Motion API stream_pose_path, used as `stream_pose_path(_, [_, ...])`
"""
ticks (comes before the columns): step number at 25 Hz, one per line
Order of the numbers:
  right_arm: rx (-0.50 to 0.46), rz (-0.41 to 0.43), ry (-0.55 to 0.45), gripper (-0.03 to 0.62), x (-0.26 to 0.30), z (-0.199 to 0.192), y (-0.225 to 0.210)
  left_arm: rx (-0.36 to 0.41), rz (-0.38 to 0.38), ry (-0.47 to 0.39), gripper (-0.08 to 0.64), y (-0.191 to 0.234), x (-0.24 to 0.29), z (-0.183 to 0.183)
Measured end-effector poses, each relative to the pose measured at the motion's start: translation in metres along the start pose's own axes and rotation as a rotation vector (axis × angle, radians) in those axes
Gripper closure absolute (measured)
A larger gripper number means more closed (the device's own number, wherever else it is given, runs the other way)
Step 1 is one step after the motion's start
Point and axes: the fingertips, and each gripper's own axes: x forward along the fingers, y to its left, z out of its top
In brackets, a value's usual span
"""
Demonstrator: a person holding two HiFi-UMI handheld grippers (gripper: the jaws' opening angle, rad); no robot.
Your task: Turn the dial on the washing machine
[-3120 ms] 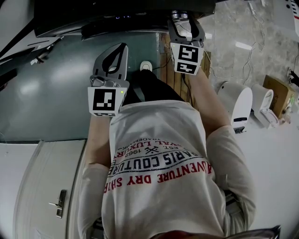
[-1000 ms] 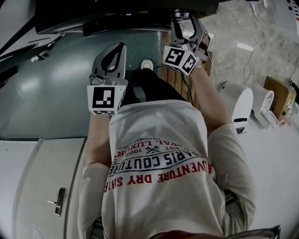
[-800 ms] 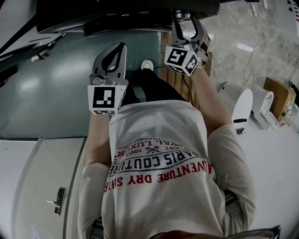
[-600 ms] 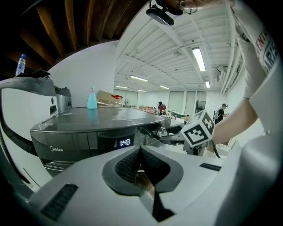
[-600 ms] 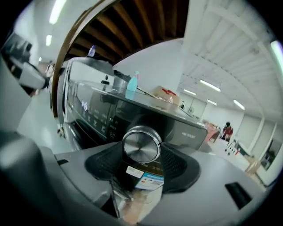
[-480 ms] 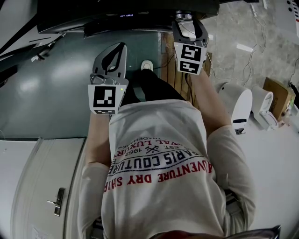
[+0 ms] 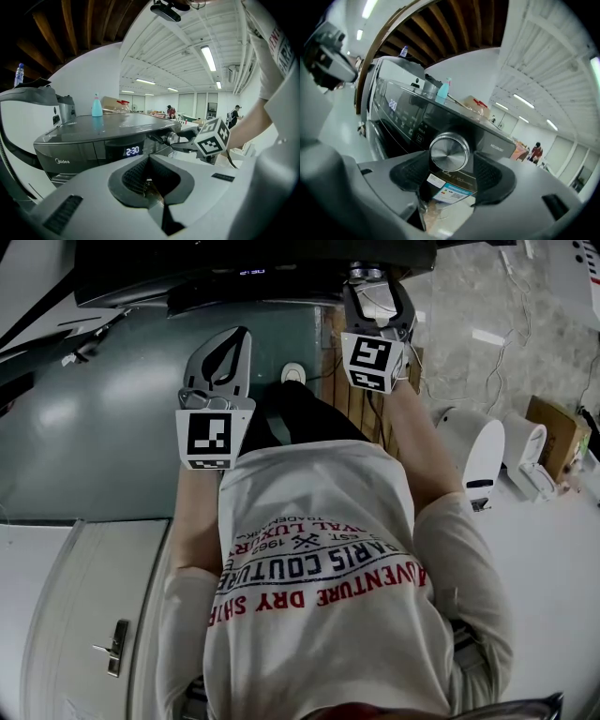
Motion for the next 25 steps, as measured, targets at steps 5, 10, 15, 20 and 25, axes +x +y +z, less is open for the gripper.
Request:
stream_pose_path(5, [-0.249, -0.055, -0.025, 0.304, 0.0007, -0.0003, 0.0033, -0.009, 0.005, 0.0, 0.545, 0.0008, 0.0007, -0.0018])
stream_pose_path(10, [-0.426, -0.074, -0.055, 0.305, 0.0019, 0.0023, 0.0077, -0.043, 0.006, -0.002, 0.545, 0.0008, 0.0002, -0.0027])
stream_pose_path(15, [-0.389, -0.057, -0.036, 0.314, 0.0016, 0.0039, 0.0085, -0.038, 0.006, 0.003, 0.545, 0.0007, 0.0005, -0.0043])
stream_pose_path(20, [-0.207, -0.02, 0.002, 0.318, 0.002, 0.0036, 0.0059, -0.027, 0.005, 0.003, 0.545, -0.0004, 0.0008, -0.0023])
stream_pose_path(25, [0.071, 0.029, 0.033, 0.319, 0.002, 0.0055, 0.0013, -0.021, 0.001, 0.001, 0.545, 0.0, -0.0019, -0.001])
